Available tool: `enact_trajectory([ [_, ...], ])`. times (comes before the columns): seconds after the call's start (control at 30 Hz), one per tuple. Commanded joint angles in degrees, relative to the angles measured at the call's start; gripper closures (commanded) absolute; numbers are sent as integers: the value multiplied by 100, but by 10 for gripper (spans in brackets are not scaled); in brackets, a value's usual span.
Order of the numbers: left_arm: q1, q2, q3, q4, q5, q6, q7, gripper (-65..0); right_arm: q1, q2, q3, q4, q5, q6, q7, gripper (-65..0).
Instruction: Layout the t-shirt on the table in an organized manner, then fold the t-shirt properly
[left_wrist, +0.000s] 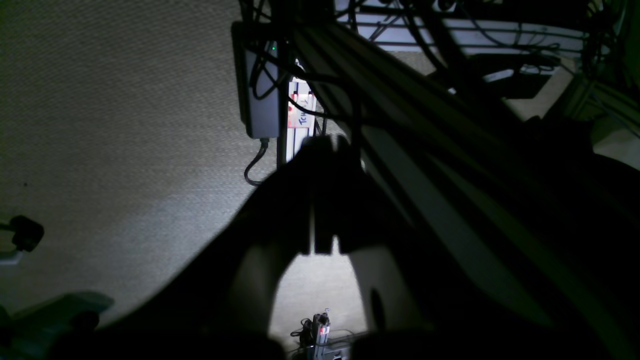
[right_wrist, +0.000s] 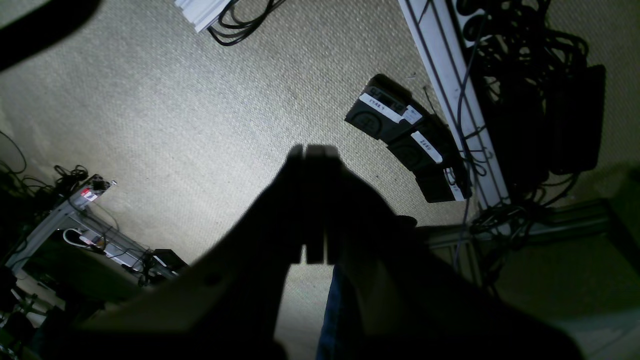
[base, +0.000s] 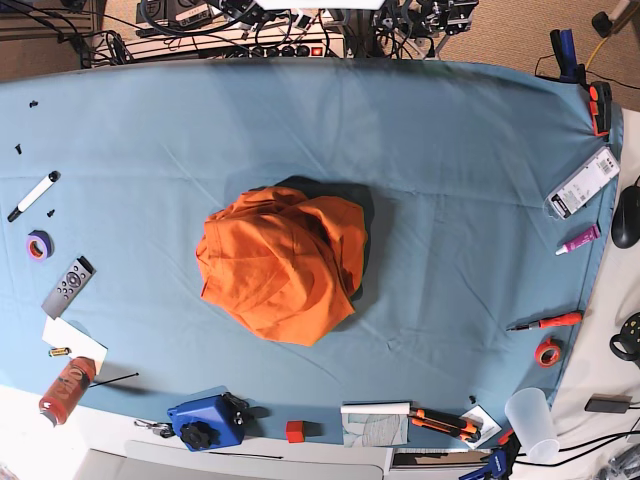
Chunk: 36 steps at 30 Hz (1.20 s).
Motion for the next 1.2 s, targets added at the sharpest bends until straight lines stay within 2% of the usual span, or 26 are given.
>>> enact_trajectory([
  [0.0, 17, 15, 7, 28, -35, -59, -24, 0, -15, -13, 11, 42, 31, 48, -22, 0],
  [0.9, 17, 13, 7, 28, -35, -61, -22, 0, -17, -13, 11, 42, 31, 48, -46, 0],
  [1.03, 50, -13, 7, 28, -33, -85, -20, 0, -48, -13, 11, 44, 31, 48, -387, 0],
  [1.17, 173, -166, 7, 28, -28, -466, -13, 0, -109, 26, 11, 42, 31, 48, -861, 0],
])
